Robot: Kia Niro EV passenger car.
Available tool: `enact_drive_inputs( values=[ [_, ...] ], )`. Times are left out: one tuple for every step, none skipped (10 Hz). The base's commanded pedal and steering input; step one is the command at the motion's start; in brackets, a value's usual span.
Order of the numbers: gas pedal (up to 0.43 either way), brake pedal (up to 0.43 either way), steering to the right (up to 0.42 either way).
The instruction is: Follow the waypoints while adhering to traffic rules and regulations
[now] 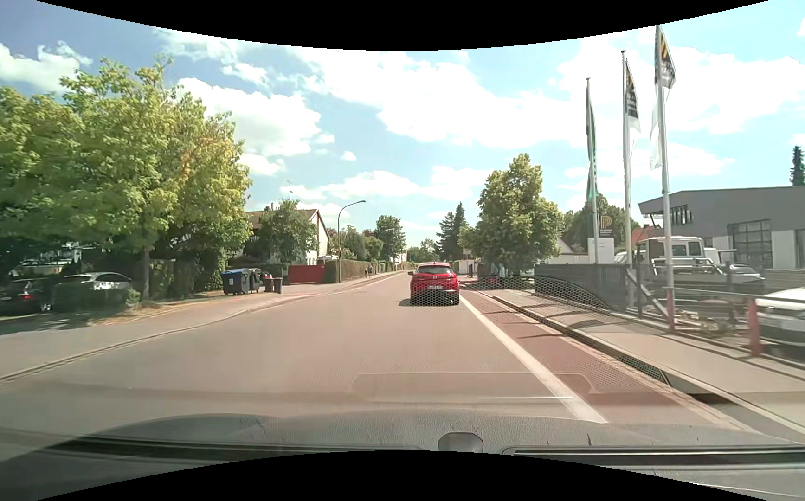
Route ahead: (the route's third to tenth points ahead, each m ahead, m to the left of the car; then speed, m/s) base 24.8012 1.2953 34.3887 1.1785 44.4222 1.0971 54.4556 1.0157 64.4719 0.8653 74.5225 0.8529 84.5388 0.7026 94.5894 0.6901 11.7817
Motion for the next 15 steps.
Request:
enact_drive_inputs(
  values=[
    [0.000,0.006,-0.001],
    [0.000,0.006,-0.001],
    [0.000,0.006,-0.001],
    [0.000,0.006,-0.001],
    [0.000,0.006,-0.001],
    [0.000,0.006,-0.001],
    [0.000,0.006,-0.001],
    [0.000,0.006,-0.001],
    [0.000,0.006,0.000],
    [0.000,0.006,-0.001],
    [0.000,0.006,-0.001],
    [0.000,0.012,0.000],
    [0.000,0.018,0.003],
    [0.000,0.024,0.010],
    [0.000,0.055,0.010]
  ],
)
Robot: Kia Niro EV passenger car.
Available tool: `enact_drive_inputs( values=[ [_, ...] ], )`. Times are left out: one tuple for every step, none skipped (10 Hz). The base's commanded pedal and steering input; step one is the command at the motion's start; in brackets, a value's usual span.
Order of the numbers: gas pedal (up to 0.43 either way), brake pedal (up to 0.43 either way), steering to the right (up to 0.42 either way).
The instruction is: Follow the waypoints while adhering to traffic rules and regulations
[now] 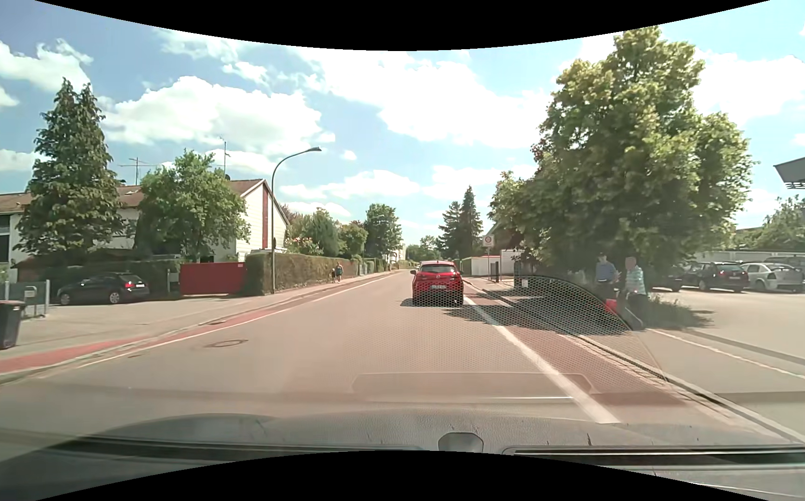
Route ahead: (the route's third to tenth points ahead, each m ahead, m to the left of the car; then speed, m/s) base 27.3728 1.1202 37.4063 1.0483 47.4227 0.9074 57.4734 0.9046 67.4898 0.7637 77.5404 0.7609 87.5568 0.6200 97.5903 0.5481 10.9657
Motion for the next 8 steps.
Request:
enact_drive_inputs(
  values=[
    [0.000,0.067,0.006],
    [0.000,0.079,0.003],
    [0.000,0.091,0.003],
    [0.000,0.104,0.003],
    [0.000,0.110,0.003],
    [0.000,0.116,0.003],
    [0.000,0.122,0.003],
    [0.000,0.134,0.003]
  ],
)
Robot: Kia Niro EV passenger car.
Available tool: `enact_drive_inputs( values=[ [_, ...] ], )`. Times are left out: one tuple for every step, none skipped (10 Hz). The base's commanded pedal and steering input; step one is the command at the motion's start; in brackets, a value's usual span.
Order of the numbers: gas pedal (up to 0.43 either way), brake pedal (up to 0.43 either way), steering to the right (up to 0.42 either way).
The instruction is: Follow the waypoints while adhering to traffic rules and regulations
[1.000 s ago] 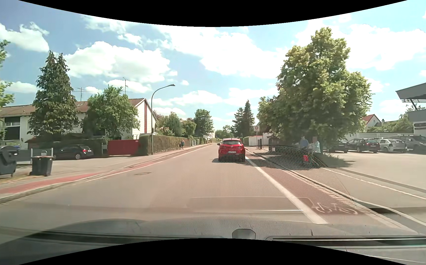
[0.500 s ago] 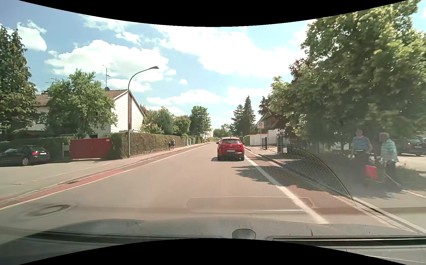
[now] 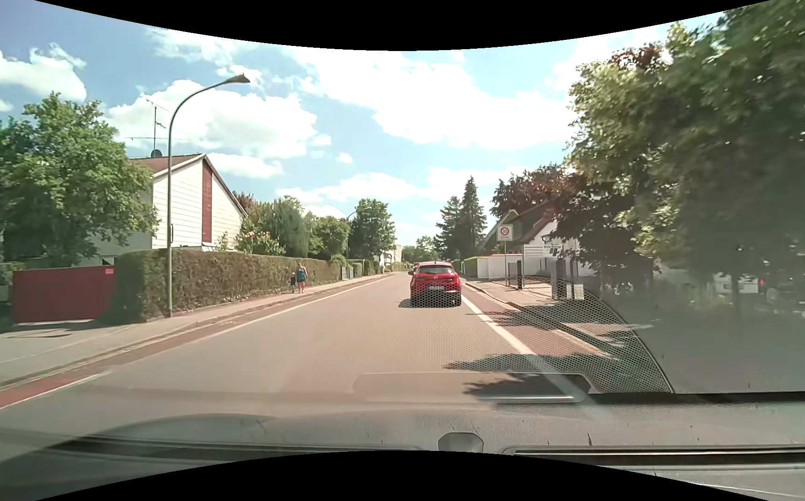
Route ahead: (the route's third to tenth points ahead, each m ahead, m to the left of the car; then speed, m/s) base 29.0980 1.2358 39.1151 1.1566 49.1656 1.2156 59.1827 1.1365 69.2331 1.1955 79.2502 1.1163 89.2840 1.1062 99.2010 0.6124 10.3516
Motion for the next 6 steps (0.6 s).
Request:
enact_drive_inputs(
  values=[
    [0.000,0.134,0.003],
    [0.000,0.152,0.003],
    [0.000,0.159,0.003],
    [0.000,0.171,0.002],
    [0.000,0.171,0.002],
    [0.000,0.177,0.002]
  ],
)
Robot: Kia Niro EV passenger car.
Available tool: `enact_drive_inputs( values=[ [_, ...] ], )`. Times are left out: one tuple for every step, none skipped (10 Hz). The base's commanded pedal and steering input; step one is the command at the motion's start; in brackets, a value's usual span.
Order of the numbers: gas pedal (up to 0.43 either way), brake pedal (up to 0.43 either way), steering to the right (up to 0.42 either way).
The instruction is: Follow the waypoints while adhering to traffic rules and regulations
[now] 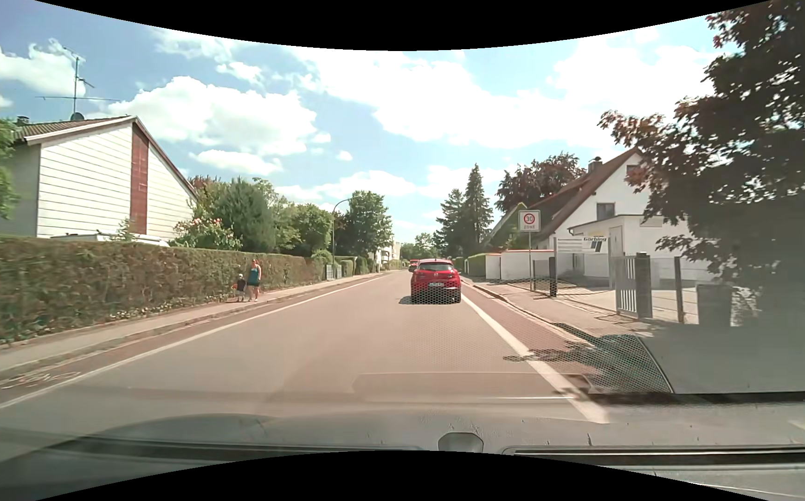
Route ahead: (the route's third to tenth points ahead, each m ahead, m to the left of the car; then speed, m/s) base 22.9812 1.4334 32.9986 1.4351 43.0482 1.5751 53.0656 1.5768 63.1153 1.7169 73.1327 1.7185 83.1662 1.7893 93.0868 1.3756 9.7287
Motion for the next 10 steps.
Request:
enact_drive_inputs(
  values=[
    [0.000,0.183,0.001],
    [0.000,0.183,0.001],
    [0.000,0.189,0.000],
    [0.000,0.189,-0.001],
    [0.000,0.189,-0.002],
    [0.000,0.195,-0.002],
    [0.000,0.195,-0.002],
    [0.000,0.195,-0.001],
    [0.000,0.195,-0.001],
    [0.000,0.189,-0.001]
  ],
)
